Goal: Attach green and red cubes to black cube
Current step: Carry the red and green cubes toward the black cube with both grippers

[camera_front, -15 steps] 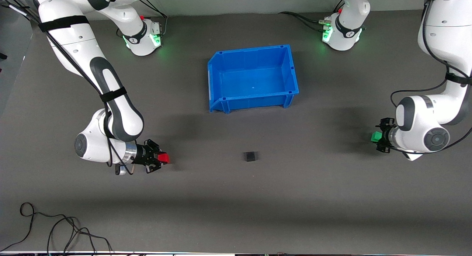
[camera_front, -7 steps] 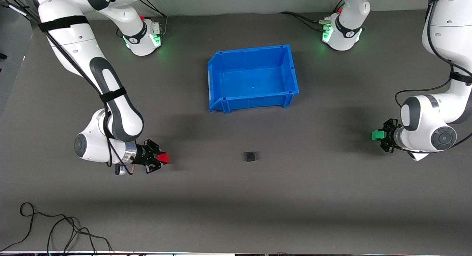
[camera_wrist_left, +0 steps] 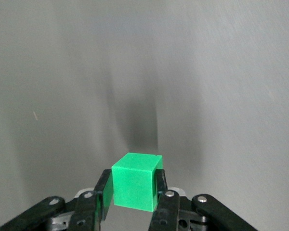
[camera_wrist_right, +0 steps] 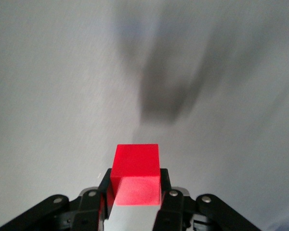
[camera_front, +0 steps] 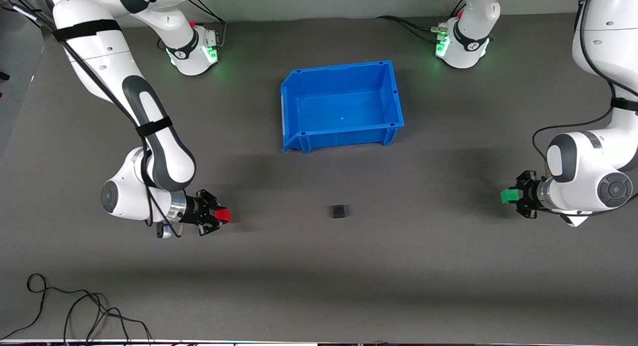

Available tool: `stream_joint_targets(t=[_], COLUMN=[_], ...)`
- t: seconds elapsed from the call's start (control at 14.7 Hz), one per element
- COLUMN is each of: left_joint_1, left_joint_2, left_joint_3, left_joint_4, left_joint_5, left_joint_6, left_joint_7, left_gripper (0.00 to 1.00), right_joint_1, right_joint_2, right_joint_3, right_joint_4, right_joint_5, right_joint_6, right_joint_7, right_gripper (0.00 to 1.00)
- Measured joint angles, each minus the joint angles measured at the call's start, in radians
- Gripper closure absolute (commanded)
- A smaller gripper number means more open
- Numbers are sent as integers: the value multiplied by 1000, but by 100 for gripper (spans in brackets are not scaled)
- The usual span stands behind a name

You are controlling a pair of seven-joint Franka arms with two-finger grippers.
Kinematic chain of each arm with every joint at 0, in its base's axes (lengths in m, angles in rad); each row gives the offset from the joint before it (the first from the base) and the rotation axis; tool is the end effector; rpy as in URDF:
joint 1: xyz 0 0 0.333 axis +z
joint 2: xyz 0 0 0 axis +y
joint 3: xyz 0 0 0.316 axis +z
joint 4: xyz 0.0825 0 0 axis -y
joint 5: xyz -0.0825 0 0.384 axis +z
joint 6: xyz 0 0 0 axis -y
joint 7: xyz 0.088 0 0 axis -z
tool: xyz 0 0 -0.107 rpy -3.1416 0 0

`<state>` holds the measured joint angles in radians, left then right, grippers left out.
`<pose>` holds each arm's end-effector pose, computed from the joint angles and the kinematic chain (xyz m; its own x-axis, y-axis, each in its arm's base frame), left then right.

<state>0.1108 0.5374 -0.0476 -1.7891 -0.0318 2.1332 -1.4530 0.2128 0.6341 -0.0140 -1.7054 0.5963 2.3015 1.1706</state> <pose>0.6333 0.0406 0.2374 0.0241 0.9973 -0.0697 0.9820 -0.0367 -0.1852 0.6576 0.1454 0.2233 0.1810 -0.8933 -0.4113 -0.9830 -0.1779 -0.0463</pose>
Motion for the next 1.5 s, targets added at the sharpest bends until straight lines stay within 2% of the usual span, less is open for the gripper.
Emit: stream_joint_targets(t=[0.27,0.48,0.61,0.95,1.09,1.16,1.5], left_joint_1=[-172,-320,-383,-489,-527,-545,-584], left_joint_2=[9,48,79,131,152,166,246], left_joint_3=[-14,-14,-14,-14,-13,-13,-13], left_joint_4=[28,82,124,193,214,227,317], left_joint_5=[-32,-36,-68,-206,-208,-208,-212], left_joint_6=[-2,2,9,59,117,132,150], left_joint_7=[-161,-334,-418,-485,-551,-571,-609], left_gripper=[100,100,100,100,100,100,100], right_joint_1=[141,237,269,320,341,350,367], right_joint_2=[13,68,114,222,246,253,287], right_joint_3=[5,6,5,6,5,5,5], right_joint_4=[99,188,239,324,336,339,368], right_joint_5=[7,7,7,7,7,7,6], right_joint_6=[1,12,16,86,99,105,134], right_joint_7=[230,356,392,416,416,416,394], right_gripper=[68,68,68,69,70,74,76])
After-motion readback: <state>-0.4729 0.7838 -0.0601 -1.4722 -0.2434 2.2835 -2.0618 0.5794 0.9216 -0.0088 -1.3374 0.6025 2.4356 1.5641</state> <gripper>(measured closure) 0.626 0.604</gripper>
